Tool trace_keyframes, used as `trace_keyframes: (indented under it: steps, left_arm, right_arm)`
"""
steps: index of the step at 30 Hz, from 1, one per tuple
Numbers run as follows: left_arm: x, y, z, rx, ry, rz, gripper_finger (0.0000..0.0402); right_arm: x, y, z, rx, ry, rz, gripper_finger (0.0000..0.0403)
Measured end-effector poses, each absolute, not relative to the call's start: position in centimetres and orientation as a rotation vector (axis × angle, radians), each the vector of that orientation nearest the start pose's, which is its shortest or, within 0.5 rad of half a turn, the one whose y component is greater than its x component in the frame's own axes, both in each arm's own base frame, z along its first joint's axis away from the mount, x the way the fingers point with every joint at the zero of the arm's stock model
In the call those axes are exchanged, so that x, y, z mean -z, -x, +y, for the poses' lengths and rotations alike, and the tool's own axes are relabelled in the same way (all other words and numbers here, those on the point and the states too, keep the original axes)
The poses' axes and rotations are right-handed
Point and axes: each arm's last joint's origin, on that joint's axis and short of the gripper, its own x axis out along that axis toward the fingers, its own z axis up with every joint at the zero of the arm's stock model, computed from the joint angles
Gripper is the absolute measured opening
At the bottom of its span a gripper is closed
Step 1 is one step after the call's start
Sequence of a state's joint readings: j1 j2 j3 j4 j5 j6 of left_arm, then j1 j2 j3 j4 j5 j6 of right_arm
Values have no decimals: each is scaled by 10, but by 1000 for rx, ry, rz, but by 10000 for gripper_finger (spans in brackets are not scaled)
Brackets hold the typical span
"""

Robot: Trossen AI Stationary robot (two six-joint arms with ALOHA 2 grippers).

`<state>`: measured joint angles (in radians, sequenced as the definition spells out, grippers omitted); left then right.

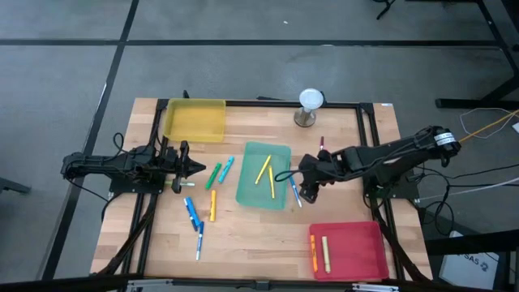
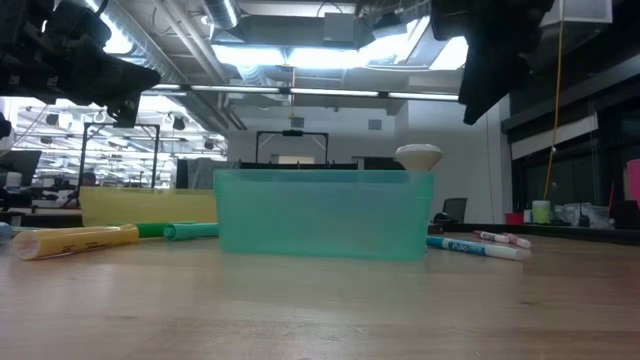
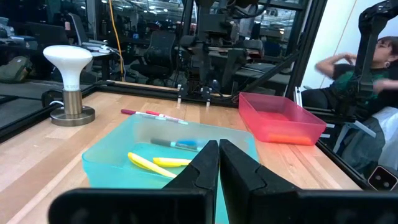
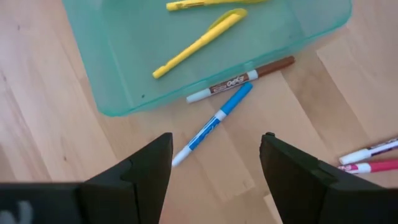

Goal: Pick & Place Markers
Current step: Put the purple marker pen into the yellow bin

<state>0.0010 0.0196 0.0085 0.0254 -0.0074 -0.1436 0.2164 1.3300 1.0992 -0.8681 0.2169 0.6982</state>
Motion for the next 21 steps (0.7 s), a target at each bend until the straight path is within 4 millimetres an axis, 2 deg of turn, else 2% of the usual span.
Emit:
trace_keyframes:
  steps: [7,21]
  left_arm:
    - [-167,-98,0,-7,144,-15,11]
    - [-167,-98,0,-7,144,-15,13]
  right_arm:
    - [-276,-248,42,409,-428,1015,237]
    - [-274,-247,17,571,-560,1016,237]
